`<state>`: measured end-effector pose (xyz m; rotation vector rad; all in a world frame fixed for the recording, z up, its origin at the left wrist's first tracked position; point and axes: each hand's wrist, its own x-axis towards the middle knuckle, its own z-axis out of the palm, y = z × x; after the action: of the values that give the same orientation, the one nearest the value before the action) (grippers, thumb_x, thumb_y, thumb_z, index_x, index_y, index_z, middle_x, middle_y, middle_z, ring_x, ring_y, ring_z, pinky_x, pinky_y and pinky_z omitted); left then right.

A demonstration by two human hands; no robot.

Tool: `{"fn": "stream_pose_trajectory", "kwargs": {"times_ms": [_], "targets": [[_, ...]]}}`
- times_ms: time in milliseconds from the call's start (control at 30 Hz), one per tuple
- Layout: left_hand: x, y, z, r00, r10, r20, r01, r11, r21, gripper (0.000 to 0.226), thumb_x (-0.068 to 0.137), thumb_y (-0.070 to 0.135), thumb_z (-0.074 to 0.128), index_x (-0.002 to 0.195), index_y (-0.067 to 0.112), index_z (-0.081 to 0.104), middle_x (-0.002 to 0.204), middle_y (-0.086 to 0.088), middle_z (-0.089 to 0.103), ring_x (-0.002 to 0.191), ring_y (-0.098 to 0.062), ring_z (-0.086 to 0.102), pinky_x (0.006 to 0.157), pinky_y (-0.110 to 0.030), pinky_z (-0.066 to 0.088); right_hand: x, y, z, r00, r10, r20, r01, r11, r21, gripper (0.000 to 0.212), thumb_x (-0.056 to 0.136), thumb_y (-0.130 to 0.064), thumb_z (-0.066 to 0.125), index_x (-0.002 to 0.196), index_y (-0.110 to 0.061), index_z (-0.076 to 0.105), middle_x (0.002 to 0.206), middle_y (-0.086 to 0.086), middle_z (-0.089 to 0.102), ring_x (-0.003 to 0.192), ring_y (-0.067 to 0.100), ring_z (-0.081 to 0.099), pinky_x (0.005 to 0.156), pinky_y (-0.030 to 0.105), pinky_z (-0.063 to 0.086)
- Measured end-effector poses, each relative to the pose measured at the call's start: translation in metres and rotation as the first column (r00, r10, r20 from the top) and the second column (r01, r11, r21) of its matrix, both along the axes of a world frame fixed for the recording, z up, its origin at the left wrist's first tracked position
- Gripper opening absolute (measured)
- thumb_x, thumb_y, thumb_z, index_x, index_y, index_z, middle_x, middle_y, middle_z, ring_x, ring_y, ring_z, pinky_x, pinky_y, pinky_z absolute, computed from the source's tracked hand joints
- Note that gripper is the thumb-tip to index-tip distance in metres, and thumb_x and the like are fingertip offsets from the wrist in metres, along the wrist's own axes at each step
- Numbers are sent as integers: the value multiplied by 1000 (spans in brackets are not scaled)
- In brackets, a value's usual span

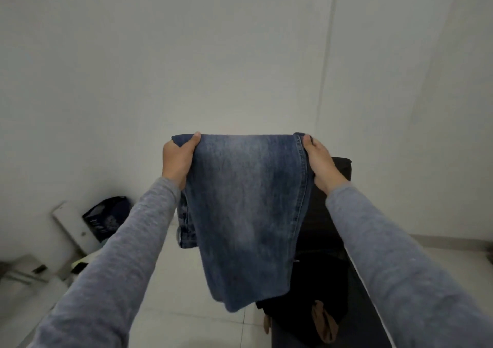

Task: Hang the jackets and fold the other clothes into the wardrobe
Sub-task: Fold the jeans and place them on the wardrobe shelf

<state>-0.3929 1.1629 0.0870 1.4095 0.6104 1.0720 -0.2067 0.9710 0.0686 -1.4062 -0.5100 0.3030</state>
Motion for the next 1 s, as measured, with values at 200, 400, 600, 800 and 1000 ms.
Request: {"fn": "stream_pose_trajectory", "kwargs": {"times_ms": [200,400,600,800,1000], "targets": [[-6,11,11,990,-133,49,137,986,-97,18,91,22,60,101,8,64,93,-3,68,83,-14,65,61,-23,52,7,12,5,964,-208,163,214,977,-21,31,96,-40,48,89,-12,58,95,5,60,90,17,55,81,33,45],[4,18,3,976,-188,105,208,951,-230,15,94,14,54,97,2,63,89,-8,68,77,-16,66,62,-25,55,-5,-21,-22,837,259,-481,-281,959,28,27,85,-30,66,100,-8,67,79,4,71,64,11,68,54,20,55],[4,40,-2,944,-243,224,291,933,-213,22,88,18,64,106,5,63,100,-8,69,90,-18,67,73,-28,56,-7,1,-5,864,335,-376,-260,936,236,23,94,-27,54,108,-12,64,99,3,69,91,16,65,76,31,54],[-16,43,-62,931,-176,-320,89,960,-267,26,87,12,65,108,-4,60,108,-15,64,77,-16,61,64,-24,49,-11,5,-15,890,347,-295,-366,931,-9,33,89,-23,63,119,-10,60,106,7,67,94,19,64,75,31,55],[-4,41,-54,939,-341,-45,288,852,-436,21,91,21,60,98,2,65,100,-10,65,78,-15,66,64,-22,55,10,-8,-11,927,130,-352,-90,988,128,7,92,-11,58,94,-5,62,89,6,64,82,14,60,64,19,56]]}}
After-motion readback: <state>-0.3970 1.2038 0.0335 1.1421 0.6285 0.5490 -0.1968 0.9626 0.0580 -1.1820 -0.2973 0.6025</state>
